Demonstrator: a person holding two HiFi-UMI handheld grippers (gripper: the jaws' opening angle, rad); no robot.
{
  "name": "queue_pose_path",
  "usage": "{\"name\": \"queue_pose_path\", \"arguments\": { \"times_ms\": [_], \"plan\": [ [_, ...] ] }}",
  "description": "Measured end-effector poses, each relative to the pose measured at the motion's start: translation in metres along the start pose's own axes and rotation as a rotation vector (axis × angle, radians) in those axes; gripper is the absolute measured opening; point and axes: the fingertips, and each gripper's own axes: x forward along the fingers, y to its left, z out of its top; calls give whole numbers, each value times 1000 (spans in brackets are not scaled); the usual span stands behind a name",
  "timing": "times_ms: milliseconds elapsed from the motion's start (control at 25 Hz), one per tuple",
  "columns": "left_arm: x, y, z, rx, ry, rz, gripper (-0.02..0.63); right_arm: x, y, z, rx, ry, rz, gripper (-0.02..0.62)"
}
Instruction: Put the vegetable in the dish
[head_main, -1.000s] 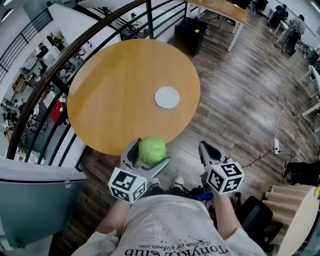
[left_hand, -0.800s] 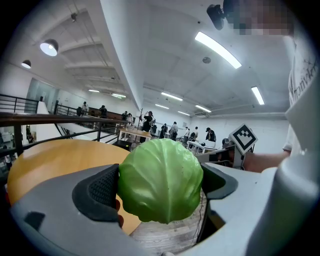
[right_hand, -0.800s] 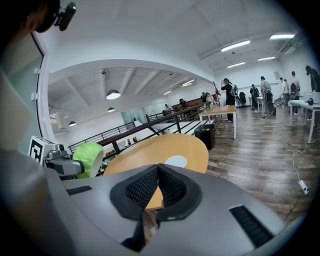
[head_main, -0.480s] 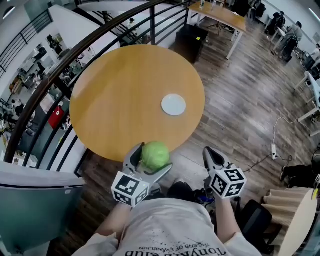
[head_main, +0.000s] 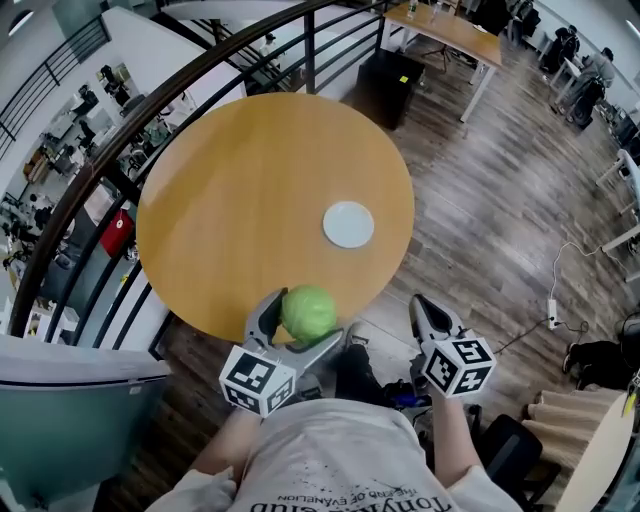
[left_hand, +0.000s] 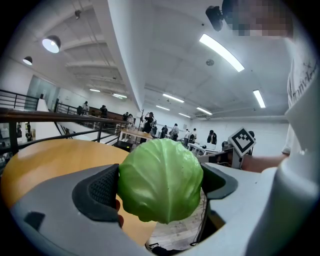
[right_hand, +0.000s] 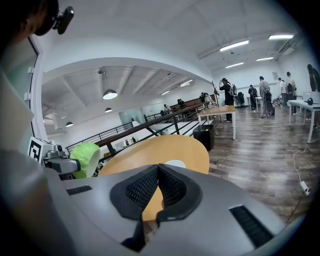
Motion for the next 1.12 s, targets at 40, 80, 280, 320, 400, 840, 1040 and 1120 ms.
{"name": "queue_pose_path", "arguments": {
  "times_ms": [40, 80, 280, 320, 400, 840, 1040, 1120],
  "plan": [
    [8, 4, 3, 0, 0, 6, 494, 7, -7, 3, 2, 2, 4, 25],
    [16, 7, 6, 1, -1, 11, 494, 14, -14, 7, 3, 3, 9, 25],
    [65, 23, 23, 3, -5, 32, 494, 49, -49, 38, -14, 5, 43, 25],
    [75, 25, 28, 2, -5, 36, 494, 56, -56, 45, -18, 6, 50, 25],
    [96, 29, 36, -3, -8, 46, 494, 69, -70, 58, -21, 9, 66, 25],
    [165, 45, 57, -53, -1, 146, 494, 115, -130, 84, -46, 58, 171, 25],
    [174, 47, 61, -53, 8, 180, 494, 129, -137, 90, -44, 67, 211, 25],
    [176, 48, 62, -49, 14, 188, 494, 134, -138, 91, -41, 67, 220, 25]
  ]
}}
